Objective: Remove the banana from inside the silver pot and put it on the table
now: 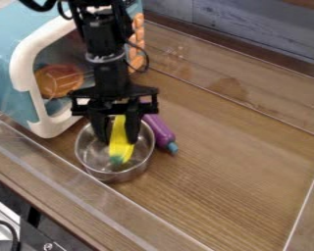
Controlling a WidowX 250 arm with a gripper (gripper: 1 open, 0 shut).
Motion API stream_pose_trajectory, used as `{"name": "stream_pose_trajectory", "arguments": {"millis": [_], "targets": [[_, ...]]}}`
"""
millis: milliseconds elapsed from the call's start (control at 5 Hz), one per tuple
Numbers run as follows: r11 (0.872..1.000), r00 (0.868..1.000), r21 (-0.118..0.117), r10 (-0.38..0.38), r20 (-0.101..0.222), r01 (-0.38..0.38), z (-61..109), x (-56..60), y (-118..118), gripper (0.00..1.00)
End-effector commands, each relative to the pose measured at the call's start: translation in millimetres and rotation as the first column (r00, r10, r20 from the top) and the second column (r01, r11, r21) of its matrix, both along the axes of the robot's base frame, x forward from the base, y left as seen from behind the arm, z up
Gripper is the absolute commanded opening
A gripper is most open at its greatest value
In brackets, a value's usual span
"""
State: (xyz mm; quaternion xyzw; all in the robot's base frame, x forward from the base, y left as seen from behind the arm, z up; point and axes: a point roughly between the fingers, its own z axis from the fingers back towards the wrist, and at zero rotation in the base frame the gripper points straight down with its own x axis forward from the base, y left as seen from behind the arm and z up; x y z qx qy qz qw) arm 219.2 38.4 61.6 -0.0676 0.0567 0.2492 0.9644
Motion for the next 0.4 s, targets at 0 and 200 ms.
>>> {"name": "stream_pose_trajectory", "arguments": {"millis": [0,200], "targets": [[1.000,0.997,0.004,-0.021,0.069,0.020,20.9,11.5,-7.1,0.00],[0.999,0.997,-0.003,-0.033,0.075,0.034,24.5,13.8,-14.6,0.00]]}}
